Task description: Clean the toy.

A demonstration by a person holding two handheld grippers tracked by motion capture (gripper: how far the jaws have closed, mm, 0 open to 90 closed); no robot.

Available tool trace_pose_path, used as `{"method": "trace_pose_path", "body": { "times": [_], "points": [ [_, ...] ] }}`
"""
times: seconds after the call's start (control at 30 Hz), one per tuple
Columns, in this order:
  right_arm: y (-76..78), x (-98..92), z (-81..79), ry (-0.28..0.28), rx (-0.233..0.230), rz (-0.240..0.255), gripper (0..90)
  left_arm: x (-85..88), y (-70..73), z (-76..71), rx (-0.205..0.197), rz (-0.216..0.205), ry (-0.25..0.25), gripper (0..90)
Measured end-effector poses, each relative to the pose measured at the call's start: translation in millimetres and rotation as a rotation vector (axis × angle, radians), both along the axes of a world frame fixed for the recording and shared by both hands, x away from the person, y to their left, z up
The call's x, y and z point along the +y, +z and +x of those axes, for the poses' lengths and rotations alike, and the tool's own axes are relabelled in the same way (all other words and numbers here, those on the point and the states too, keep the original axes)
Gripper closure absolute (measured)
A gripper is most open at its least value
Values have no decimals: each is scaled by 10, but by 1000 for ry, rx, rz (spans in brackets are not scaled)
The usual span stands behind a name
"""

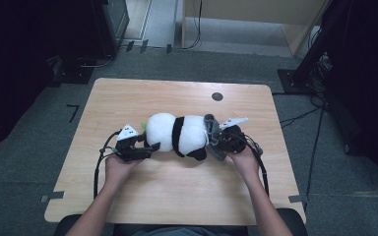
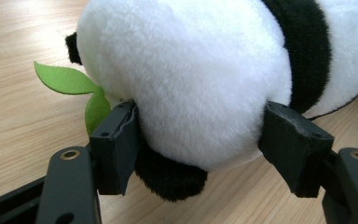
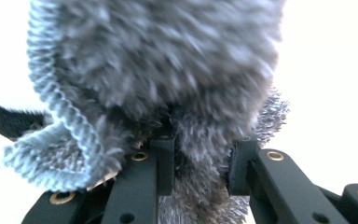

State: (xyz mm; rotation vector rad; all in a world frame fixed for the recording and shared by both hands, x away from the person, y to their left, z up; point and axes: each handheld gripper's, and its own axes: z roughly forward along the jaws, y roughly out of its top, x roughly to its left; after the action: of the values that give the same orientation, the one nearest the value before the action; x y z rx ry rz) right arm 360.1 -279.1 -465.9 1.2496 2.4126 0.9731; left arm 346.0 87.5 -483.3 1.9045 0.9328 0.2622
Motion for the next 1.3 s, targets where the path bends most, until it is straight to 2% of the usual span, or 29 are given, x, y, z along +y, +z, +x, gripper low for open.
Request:
{"method": "trace_pose_path", "body": {
  "times": [0.13, 0.27, 0.43, 0.53, 0.7, 0.83, 1.03, 1.3],
  "points": [
    [177, -73, 5, -26, -61, 34, 711, -5, 0, 0, -6, 2, 0, 305],
    [380, -92, 36, -28, -101, 53, 710, -5, 2, -2, -5, 2, 1, 306],
    [594, -28, 80, -8, -125, 53, 710, -3, 3, -1, -7, 5, 0, 304],
    [658, 47, 97, 12, -131, 49, 710, -3, 3, -2, -8, 5, 0, 304],
    [644, 170, 128, 43, -118, 36, 708, -3, 2, -2, -7, 8, -2, 302],
    [610, 225, 137, 48, -118, 27, 708, -3, 1, 0, -6, 8, -3, 301],
    [565, 210, 119, 53, -125, 26, 691, -10, -1, -4, -6, 5, -4, 302],
    [407, 116, 77, 33, -77, 18, 701, -8, -2, -3, -3, 1, -4, 303]
  ]
}}
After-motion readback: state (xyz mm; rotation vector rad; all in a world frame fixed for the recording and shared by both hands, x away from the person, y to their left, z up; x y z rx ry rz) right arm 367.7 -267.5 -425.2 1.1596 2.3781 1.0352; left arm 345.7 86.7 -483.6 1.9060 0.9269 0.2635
